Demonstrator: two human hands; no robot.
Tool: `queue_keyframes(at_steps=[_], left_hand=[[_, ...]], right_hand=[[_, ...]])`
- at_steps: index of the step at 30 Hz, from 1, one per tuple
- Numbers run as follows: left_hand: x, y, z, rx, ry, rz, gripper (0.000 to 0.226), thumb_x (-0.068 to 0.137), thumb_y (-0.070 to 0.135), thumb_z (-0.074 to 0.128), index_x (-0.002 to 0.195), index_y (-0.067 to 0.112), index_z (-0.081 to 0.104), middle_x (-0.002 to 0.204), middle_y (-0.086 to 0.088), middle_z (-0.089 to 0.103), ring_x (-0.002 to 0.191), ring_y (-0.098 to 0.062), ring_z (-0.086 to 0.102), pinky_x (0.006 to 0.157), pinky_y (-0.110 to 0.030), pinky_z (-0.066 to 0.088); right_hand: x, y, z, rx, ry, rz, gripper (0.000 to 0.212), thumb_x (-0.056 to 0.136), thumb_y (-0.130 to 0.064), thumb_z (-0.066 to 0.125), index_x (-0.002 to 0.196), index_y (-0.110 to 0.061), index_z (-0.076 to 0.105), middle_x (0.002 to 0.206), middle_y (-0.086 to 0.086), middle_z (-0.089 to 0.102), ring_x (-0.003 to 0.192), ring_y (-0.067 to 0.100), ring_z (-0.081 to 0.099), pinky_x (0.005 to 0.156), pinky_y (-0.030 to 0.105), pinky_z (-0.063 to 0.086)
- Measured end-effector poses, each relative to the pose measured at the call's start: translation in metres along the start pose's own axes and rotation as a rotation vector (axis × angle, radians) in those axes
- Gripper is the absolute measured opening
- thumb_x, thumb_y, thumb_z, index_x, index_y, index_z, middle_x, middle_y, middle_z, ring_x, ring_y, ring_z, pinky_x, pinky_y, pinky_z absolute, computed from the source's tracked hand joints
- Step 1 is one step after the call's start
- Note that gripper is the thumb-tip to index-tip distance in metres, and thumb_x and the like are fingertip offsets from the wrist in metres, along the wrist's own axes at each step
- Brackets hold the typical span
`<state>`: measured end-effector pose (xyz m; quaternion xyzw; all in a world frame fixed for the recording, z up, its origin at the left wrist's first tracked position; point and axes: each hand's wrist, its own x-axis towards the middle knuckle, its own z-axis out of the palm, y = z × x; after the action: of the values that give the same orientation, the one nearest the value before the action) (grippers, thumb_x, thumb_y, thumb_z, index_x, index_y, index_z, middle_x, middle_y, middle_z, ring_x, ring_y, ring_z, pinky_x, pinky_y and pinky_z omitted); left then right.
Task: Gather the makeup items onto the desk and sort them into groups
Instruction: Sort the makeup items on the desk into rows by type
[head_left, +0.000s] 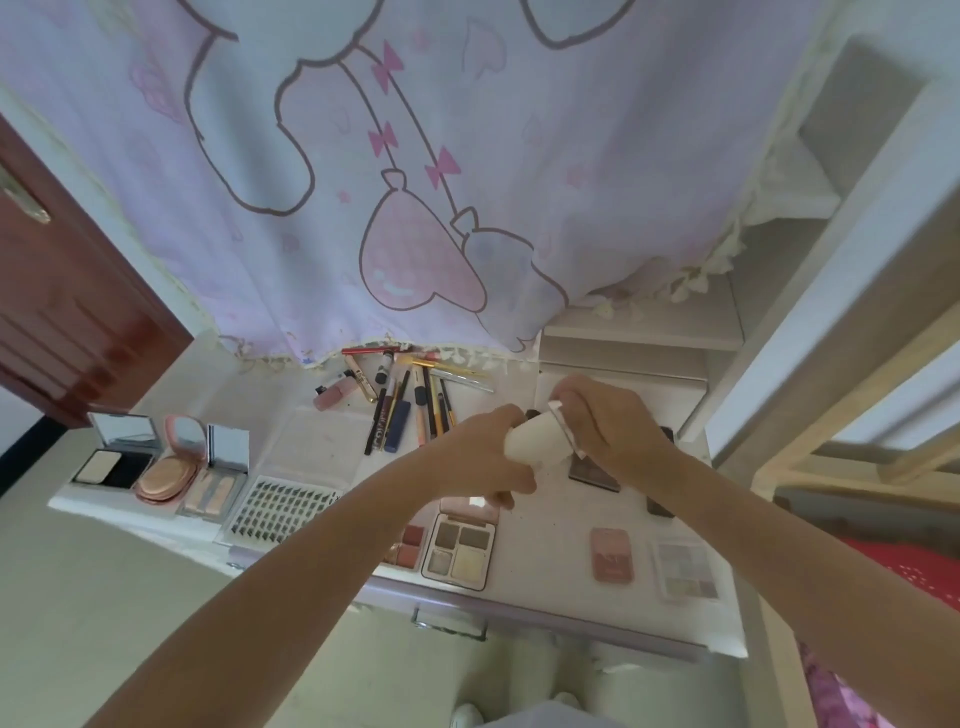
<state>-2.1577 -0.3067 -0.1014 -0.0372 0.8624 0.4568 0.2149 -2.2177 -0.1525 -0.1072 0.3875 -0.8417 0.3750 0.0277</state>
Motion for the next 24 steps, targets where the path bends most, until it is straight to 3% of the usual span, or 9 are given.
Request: queue_keyframes(at_steps=[2,5,7,9,11,13,16,19,24], left_hand=[[-0.002,-0.001,-0.003,-0.258,-0.056,0.002,0.028,0.08,0.009,0.064,0.094,0.023,0.044,0.094,-0.002,0.057,0.068,-0.01,0.066,0.054,-0.018,0.054],[-0.001,-0.007,-0.001,-0.271,0.124,0.041,0.021,0.081,0.014,0.064,0.091,0.023,0.048,0.093,0.001,0.054,0.082,-0.016,0.062,0.065,-0.027,0.059],[0.001,-0.012,0.001,-0.141,0.277,0.058,0.023,0.08,0.018,0.066,0.095,0.02,0.05,0.091,0.001,0.054,0.088,-0.023,0.061,0.076,-0.038,0.057],[0.002,-0.016,0.004,-0.004,0.392,0.098,0.03,0.078,0.021,0.068,0.103,0.017,0.053,0.091,0.004,0.052,0.087,-0.021,0.058,0.076,-0.033,0.052],[0.003,-0.018,0.008,0.131,0.46,0.185,0.037,0.077,0.021,0.069,0.111,0.014,0.054,0.095,0.005,0.05,0.087,-0.012,0.049,0.074,-0.02,0.04],[0.005,-0.019,0.012,0.233,0.48,0.266,0.04,0.077,0.022,0.069,0.114,0.014,0.055,0.103,0.001,0.055,0.09,-0.007,0.044,0.078,-0.019,0.034],[0.006,-0.019,0.015,0.247,0.537,0.27,0.041,0.075,0.026,0.071,0.112,0.014,0.059,0.097,0.004,0.058,0.086,-0.007,0.046,0.079,-0.022,0.039],[0.007,-0.022,0.015,0.097,0.482,0.144,0.037,0.074,0.03,0.071,0.106,0.016,0.061,0.08,0.015,0.054,0.077,-0.007,0.052,0.07,-0.022,0.046],[0.009,-0.03,0.017,-0.242,0.31,-0.002,0.012,0.078,0.023,0.069,0.085,0.02,0.061,0.081,0.003,0.06,0.083,-0.018,0.059,0.077,-0.034,0.051]], right_hand=[[-0.001,0.006,-0.004,0.105,0.022,0.0,0.036,0.087,-0.024,0.038,0.094,0.003,0.061,0.075,0.007,0.06,0.064,0.013,0.051,0.06,0.009,0.036],[0.002,0.012,-0.006,0.338,-0.007,0.252,0.018,0.092,-0.018,0.048,0.084,-0.012,0.062,0.072,-0.001,0.061,0.051,-0.003,0.054,0.047,0.004,0.039],[0.004,0.015,-0.009,0.545,-0.095,0.559,0.024,0.094,-0.026,0.045,0.079,-0.014,0.059,0.063,0.002,0.061,0.04,0.0,0.055,0.036,0.012,0.039],[0.007,0.019,-0.013,0.632,-0.224,0.824,0.041,0.094,-0.042,0.038,0.083,-0.009,0.059,0.056,0.004,0.062,0.037,0.011,0.057,0.033,0.015,0.037],[0.009,0.022,-0.013,0.516,-0.4,0.958,0.057,0.091,-0.056,0.028,0.079,-0.008,0.057,0.043,0.003,0.058,0.031,0.014,0.051,0.033,0.013,0.032],[0.01,0.021,-0.01,0.478,-0.496,1.008,0.058,0.09,-0.059,0.028,0.071,-0.01,0.053,0.036,0.002,0.053,0.026,0.012,0.043,0.034,0.012,0.026],[0.01,0.024,-0.008,0.664,-0.428,0.969,0.034,0.091,-0.039,0.047,0.071,-0.012,0.054,0.043,0.002,0.057,0.032,0.01,0.046,0.033,0.014,0.03],[0.006,0.032,-0.011,0.708,-0.341,0.7,0.005,0.087,-0.012,0.056,0.086,-0.015,0.06,0.073,0.003,0.062,0.059,0.014,0.057,0.049,0.018,0.049],[-0.002,0.042,-0.015,0.705,-0.321,0.451,0.029,0.077,0.011,0.06,0.089,-0.014,0.067,0.084,-0.008,0.067,0.077,0.0,0.065,0.071,0.015,0.051]])
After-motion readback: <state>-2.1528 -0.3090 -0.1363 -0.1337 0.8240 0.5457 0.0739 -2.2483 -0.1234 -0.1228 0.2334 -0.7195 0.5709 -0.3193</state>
